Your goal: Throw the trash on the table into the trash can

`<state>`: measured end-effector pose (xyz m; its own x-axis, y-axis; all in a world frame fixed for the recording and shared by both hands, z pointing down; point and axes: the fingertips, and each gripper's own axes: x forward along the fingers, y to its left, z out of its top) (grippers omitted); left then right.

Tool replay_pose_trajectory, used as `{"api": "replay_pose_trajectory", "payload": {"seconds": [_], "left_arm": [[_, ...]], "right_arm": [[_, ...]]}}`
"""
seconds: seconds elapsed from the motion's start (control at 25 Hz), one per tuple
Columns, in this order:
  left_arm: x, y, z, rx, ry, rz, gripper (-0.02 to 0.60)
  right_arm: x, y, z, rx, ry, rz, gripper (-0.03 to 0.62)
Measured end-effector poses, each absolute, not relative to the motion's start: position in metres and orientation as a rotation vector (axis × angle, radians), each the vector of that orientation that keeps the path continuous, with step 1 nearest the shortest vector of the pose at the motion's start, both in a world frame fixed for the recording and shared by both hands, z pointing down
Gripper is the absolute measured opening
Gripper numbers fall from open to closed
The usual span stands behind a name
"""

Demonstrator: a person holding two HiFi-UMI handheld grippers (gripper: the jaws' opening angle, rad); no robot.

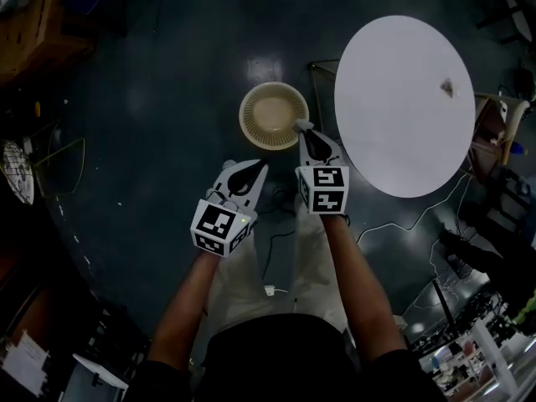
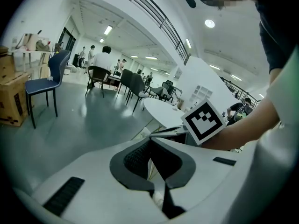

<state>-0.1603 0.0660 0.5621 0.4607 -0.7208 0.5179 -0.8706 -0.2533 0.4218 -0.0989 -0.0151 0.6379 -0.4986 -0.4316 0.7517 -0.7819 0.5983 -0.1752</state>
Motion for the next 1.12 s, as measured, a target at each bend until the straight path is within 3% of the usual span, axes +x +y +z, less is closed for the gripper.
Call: {"api": "replay_pose_trajectory", "payload": {"seconds": [1.12], "left_arm": [[-0.199, 0.068, 0.829, 1.938, -1.289, 0.380, 0.014]], "right_arm": [[-0.138, 0.002, 0.923, 0.879, -2.007, 0.692, 0.049]]}}
